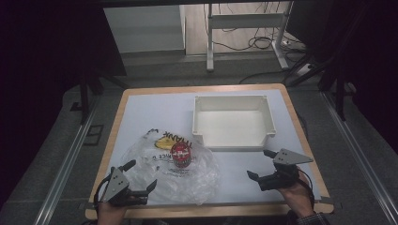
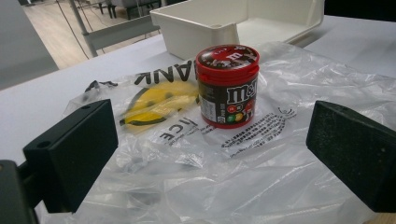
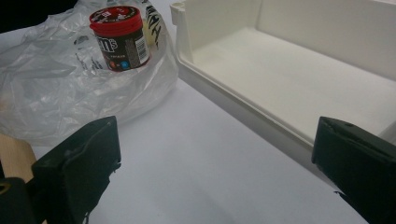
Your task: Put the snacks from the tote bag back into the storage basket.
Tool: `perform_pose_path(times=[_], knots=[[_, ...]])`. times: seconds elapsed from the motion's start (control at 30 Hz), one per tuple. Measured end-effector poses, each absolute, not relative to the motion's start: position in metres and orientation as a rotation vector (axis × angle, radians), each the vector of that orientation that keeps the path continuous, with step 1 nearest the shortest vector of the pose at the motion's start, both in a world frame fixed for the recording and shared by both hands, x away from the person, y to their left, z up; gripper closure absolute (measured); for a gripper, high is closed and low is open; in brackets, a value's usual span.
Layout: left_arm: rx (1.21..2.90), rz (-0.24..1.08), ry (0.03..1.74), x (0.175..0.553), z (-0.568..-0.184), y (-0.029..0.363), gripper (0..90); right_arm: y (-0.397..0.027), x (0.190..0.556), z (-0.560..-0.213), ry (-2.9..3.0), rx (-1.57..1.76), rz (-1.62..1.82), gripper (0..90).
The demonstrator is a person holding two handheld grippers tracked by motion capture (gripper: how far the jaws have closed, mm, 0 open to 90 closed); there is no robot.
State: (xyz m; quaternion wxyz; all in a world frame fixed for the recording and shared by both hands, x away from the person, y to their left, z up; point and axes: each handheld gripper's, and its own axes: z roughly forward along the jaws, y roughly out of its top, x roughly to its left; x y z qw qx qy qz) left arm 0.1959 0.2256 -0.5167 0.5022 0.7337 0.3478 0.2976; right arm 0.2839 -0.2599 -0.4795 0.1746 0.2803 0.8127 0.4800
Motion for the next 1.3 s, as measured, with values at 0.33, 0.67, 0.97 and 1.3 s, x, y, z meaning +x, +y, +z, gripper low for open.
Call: perform_pose_path(times=[0.33, 0.67, 0.97, 1.3], knots=[[1.774, 0.718, 0.84, 0.196, -0.517, 0.225, 2.0, -0.255, 0.285, -0.478, 2.315, 0.78, 1.371, 1.5], [1.776, 0.715, 0.839, 0.196, -0.517, 0.225, 2.1, -0.247, 0.286, -0.478, 2.335, 0.75, 1.361, 1.4], [1.78, 0.713, 0.837, 0.196, -0.517, 0.224, 2.0, -0.239, 0.289, -0.481, 2.366, 0.717, 1.345, 1.2], [1.782, 0.715, 0.836, 0.196, -0.517, 0.224, 2.0, -0.232, 0.292, -0.483, 2.39, 0.704, 1.346, 1.2]])
